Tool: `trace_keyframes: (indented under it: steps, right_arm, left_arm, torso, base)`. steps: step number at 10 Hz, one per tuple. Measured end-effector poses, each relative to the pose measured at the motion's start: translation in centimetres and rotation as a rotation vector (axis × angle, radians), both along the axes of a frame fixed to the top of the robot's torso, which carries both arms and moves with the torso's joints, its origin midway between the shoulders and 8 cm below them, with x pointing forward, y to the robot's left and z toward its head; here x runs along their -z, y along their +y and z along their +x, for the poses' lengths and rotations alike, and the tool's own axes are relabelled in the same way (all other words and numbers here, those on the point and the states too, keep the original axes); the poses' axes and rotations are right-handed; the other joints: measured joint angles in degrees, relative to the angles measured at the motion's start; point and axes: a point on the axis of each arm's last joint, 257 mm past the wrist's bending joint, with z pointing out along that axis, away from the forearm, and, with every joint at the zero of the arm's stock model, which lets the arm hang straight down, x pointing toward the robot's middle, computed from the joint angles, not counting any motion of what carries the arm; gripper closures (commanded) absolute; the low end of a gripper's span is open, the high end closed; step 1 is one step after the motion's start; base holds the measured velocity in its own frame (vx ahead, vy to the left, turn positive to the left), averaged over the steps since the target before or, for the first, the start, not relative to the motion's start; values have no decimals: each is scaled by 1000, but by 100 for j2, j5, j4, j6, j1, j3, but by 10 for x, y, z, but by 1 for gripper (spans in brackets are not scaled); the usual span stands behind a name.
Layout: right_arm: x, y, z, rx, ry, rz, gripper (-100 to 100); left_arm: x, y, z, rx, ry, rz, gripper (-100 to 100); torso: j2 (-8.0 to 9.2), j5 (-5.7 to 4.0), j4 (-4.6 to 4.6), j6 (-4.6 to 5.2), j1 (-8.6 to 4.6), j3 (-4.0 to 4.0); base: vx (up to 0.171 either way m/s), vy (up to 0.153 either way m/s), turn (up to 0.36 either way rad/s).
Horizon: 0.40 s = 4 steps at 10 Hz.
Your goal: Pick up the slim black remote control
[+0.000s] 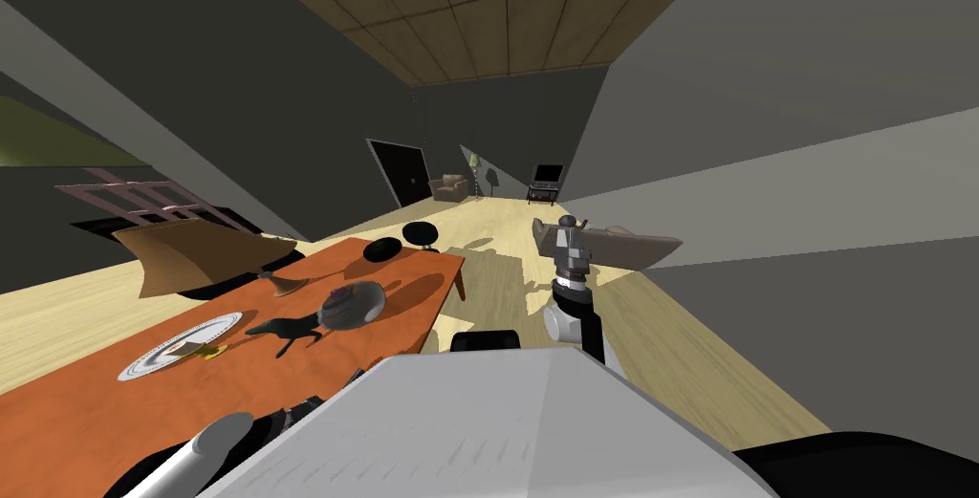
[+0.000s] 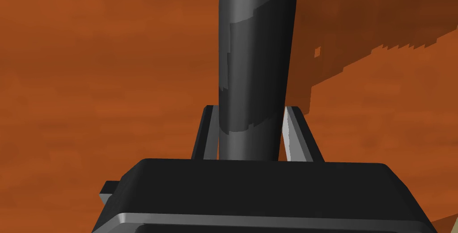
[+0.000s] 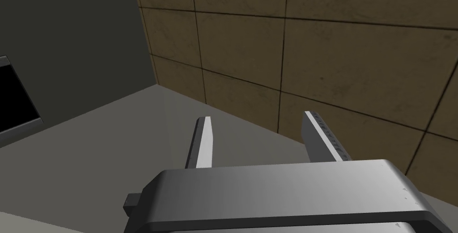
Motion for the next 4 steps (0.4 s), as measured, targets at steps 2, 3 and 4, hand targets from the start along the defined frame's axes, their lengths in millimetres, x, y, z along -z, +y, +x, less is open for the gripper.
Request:
trace_keyframes:
  steps: [2,3,4]
  right_arm:
    - [0,0,0,0,0,0,0]
    - [0,0,0,0,0,0,0]
    - [0,0,0,0,0,0,0]
  left_arm:
    - [-2,-2,8,-16,-1,-2,100]
    - [-3,-3,12,-29,-3,-4,100]
    - [-4,-3,12,-34,-3,-5,0]
  torso:
    - [1,0,0,-1,5,0]
    - [1,0,-1,-7,5,0]
    - [-13,0,-4,-9,7,-7]
  base:
    - [-91,-2,-87]
    - [-33,-1,-8]
    - [-7,0,3]
